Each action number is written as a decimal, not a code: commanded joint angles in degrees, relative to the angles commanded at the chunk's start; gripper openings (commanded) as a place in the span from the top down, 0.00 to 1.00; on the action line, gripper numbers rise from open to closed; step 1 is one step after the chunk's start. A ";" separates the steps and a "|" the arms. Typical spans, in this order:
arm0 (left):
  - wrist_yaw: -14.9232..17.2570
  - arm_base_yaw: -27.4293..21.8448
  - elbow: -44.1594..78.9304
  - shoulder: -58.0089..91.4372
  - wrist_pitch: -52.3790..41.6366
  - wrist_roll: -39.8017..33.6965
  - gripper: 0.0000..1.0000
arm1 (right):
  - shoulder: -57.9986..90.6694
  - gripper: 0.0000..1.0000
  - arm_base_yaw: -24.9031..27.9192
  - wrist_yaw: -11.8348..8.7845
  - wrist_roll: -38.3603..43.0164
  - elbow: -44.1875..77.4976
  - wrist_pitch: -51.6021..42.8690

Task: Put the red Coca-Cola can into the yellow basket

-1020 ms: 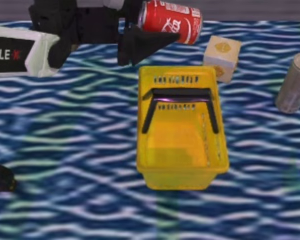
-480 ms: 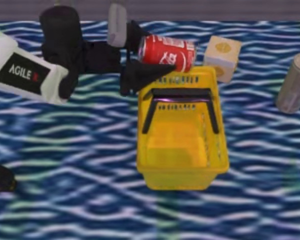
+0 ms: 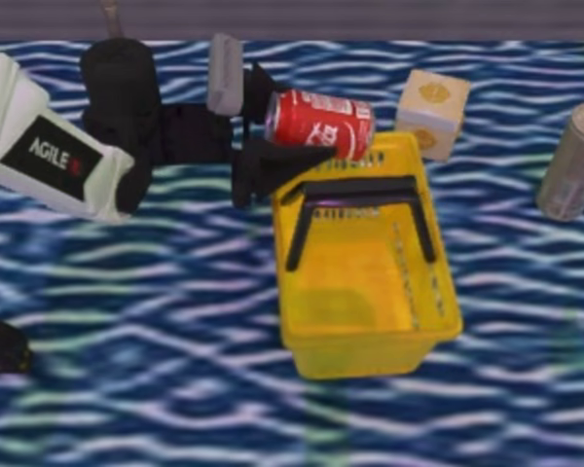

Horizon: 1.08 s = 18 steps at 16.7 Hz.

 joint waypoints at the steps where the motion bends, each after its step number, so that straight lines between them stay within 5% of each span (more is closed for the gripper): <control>1: 0.00 0.00 0.00 0.00 0.00 0.00 0.85 | 0.00 0.00 0.00 0.00 0.00 0.00 0.00; 12: 0.00 0.00 0.00 0.00 0.00 0.00 0.02 | 0.00 0.00 0.00 0.00 0.00 0.00 0.00; 18: 0.00 0.00 0.00 0.00 0.00 0.00 0.00 | 0.00 0.00 0.00 0.00 0.00 0.00 0.00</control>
